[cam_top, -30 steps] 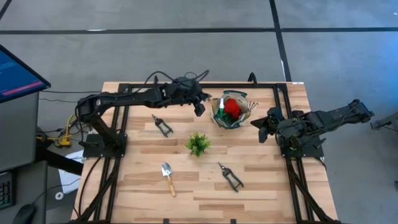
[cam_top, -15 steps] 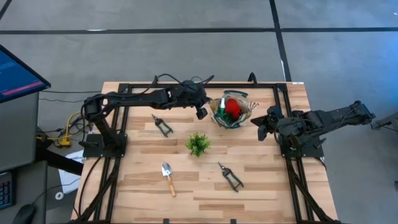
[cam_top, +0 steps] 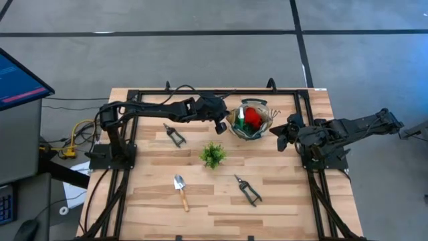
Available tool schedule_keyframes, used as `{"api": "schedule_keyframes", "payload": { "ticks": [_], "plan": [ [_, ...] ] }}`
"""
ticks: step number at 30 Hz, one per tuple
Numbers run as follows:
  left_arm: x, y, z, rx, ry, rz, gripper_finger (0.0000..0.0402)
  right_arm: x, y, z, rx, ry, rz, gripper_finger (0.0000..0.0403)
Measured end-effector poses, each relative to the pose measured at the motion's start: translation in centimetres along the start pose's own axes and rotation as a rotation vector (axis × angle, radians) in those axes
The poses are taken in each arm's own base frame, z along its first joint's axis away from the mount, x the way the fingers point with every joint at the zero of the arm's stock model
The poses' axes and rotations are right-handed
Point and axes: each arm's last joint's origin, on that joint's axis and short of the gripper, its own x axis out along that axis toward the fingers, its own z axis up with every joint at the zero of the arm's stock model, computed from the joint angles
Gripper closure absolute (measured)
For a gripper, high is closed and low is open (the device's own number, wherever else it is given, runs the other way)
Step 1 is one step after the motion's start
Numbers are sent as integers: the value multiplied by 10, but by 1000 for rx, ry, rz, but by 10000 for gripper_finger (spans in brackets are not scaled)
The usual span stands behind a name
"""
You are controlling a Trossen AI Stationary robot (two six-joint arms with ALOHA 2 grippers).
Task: Pick & Place Garden tools in Gardening bag
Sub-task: Put the top brown trowel into the brown gardening bag
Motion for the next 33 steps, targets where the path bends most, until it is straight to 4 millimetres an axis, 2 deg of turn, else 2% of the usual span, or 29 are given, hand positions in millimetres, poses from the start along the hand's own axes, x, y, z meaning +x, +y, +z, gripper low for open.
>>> {"api": "schedule_keyframes", "payload": {
  "ticks": [23,28,33],
  "plan": [
    [7,-2,-1,-32,-30,-15,394,0,0,-1,2,22,17,403],
    [0,0,8,-41,-88,-9,375,0,1,-1,1,27,20,403],
    [-8,1,15,-45,-119,-7,335,0,1,-1,-1,27,20,403]
  ]
}}
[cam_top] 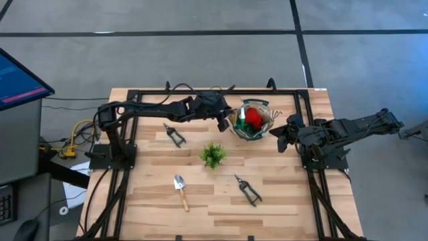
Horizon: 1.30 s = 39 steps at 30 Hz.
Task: Pick & Place Garden tools in Gardening bag
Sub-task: Put the top brown trowel into the brown gardening bag
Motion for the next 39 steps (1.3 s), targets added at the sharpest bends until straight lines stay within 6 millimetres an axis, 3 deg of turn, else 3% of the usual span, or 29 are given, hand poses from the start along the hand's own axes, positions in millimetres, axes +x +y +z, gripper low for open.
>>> {"api": "schedule_keyframes", "payload": {
  "ticks": [8,14,23,30,39],
  "plan": [
    [-24,4,22,-9,-82,2,267,0,0,0,-6,-1,-2,403],
    [-40,7,35,-17,-128,29,257,0,0,0,-7,-5,-4,403],
    [-29,19,4,-82,125,106,317,1,4,1,4,-3,27,403],
    [-27,17,3,-138,135,24,394,5,6,0,-27,5,14,403],
    [1,9,-22,-204,221,-19,401,6,6,-1,-30,8,13,403]
  ]
}}
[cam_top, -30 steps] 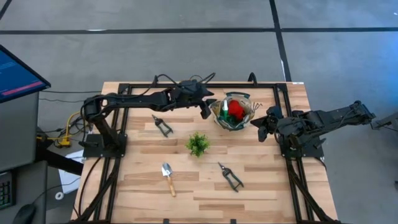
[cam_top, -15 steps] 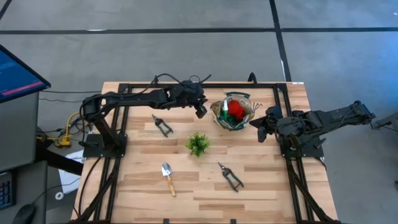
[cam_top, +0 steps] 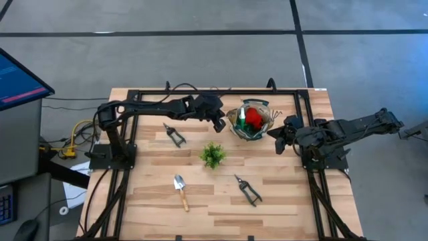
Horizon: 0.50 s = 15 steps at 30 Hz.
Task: Pick & Place Garden tools in Gardening bag
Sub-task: Put the top brown trowel into the brown gardening bag
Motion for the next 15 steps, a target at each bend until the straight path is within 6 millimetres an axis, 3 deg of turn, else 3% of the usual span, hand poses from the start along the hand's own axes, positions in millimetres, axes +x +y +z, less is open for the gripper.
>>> {"api": "schedule_keyframes", "payload": {
  "ticks": [10,15],
  "plan": [
    [-3,-9,1,-33,-3,-82,401,0,0,0,-1,0,0,403],
    [-4,-23,0,-25,-22,-108,401,0,0,0,-7,1,-1,403]
  ]
}}
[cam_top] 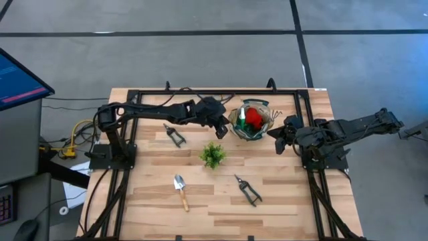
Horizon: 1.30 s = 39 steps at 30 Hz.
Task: Pick & Place Garden tools in Gardening bag
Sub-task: Put the top brown trowel into the brown gardening bag, then put the bottom green fruit pruner into the brown gardening bag
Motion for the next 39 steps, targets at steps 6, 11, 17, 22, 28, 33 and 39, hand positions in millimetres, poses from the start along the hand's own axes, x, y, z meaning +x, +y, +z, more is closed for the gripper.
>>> {"api": "schedule_keyframes", "payload": {
  "ticks": [6,11,17,22,28,33,39],
  "plan": [
    [0,-7,2,-14,-35,-23,401,0,0,0,-9,-1,1,403],
    [1,-10,2,-22,-45,-30,401,0,0,0,-9,-1,2,403],
    [15,-14,-6,-54,-41,-68,401,0,1,1,-5,-5,6,403],
    [23,-17,-12,-49,-26,-91,401,0,1,1,-4,-6,9,403],
    [4,-14,5,-33,-88,-85,401,0,1,0,-12,-5,8,403],
    [-15,-13,17,-10,-134,-86,401,0,1,0,-16,-4,8,403],
    [-37,-14,30,64,-195,-46,401,0,1,0,-31,-4,9,403]
  ]
}}
